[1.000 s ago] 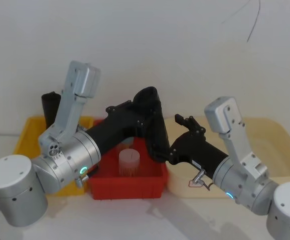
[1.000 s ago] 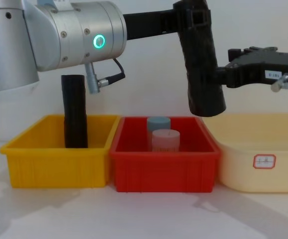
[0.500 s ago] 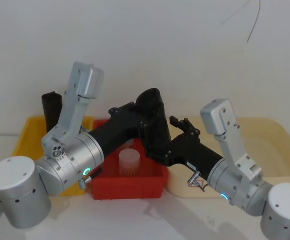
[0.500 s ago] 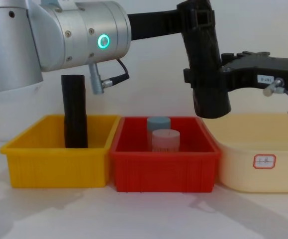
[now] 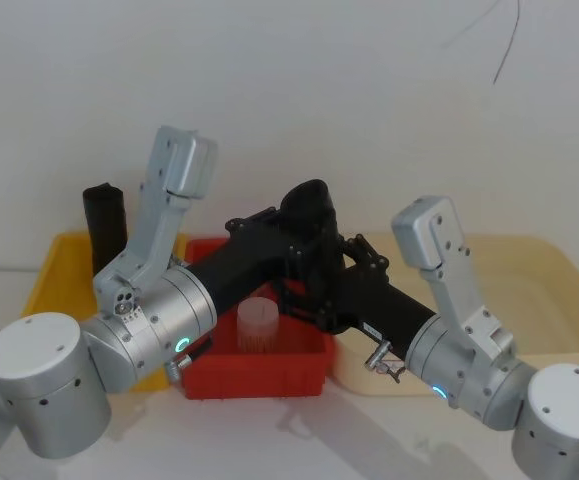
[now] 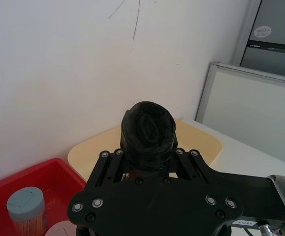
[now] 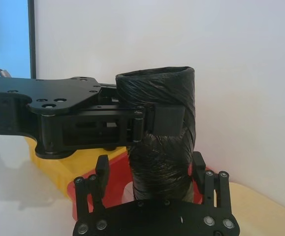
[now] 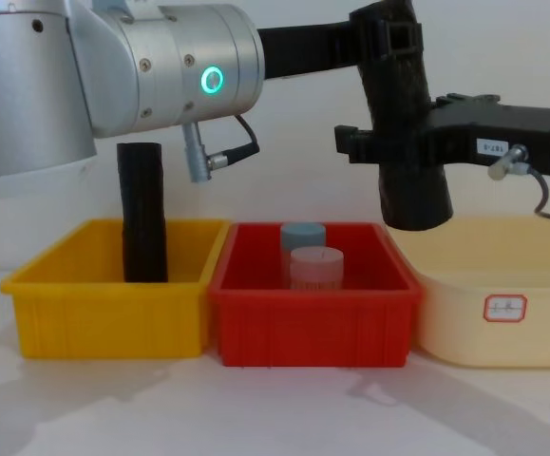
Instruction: Pick up the garbage bag with the one hand and transfer it to the other hand.
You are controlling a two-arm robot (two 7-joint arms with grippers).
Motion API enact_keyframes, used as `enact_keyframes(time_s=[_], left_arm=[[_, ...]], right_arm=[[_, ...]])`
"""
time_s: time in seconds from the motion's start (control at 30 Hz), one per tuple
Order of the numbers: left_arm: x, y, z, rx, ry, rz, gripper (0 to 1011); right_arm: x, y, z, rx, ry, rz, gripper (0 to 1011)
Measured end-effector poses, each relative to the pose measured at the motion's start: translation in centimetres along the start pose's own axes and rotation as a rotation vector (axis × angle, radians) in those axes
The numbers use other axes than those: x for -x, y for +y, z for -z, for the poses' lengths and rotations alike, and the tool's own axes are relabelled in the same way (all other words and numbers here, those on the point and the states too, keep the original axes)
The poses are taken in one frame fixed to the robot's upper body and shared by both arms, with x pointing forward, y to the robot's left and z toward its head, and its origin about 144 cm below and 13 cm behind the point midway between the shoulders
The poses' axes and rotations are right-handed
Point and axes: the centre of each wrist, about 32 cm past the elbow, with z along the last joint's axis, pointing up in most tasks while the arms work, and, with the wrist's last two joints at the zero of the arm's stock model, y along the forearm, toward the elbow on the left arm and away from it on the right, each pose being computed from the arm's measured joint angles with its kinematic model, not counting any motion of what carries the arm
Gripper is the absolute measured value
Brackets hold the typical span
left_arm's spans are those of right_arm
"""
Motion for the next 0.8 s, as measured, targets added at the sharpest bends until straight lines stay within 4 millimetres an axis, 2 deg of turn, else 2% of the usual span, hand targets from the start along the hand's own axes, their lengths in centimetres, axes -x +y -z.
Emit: enact_keyframes(time_s=[0.2,0.33,0.37,0.43,0.57,0.7,0.73,0.8], left_arm=[[-0.04,0.03,0.00,-0.001,0.000,-0.001,381],[-0.05,0.04,0.00,-0.001,-0.001,-0.001,381],[-0.07,0.05,0.00,0.000,-0.001,-0.001,381],[-0.08,0.07,0.00,0.000,-0.002,-0.002,381],[-0.10,0.09,-0.02,0.001,-0.003,-0.002,381],[-0.11,0.09,-0.03,0.002,-0.003,-0.002,381],[-0.11,0.09,-0.03,0.002,-0.003,-0.002,381],[-0.11,0.09,-0.03,0.003,-0.003,-0.002,381]], right_arm=[[0.04,0.10,-0.04,-0.003,0.000,-0.005,1000],[0.07,0.13,-0.04,-0.004,0.000,-0.006,933],[0.08,0.14,-0.04,-0.004,0.000,-0.007,889],[0.08,0.15,-0.04,-0.005,0.000,-0.007,866],[0.10,0.17,-0.03,-0.005,0.000,-0.008,717],[0.11,0.19,-0.03,-0.005,0.000,-0.009,642],[0.11,0.20,-0.03,-0.006,0.000,-0.010,583],[0.11,0.20,-0.03,-0.006,-0.001,-0.010,571]])
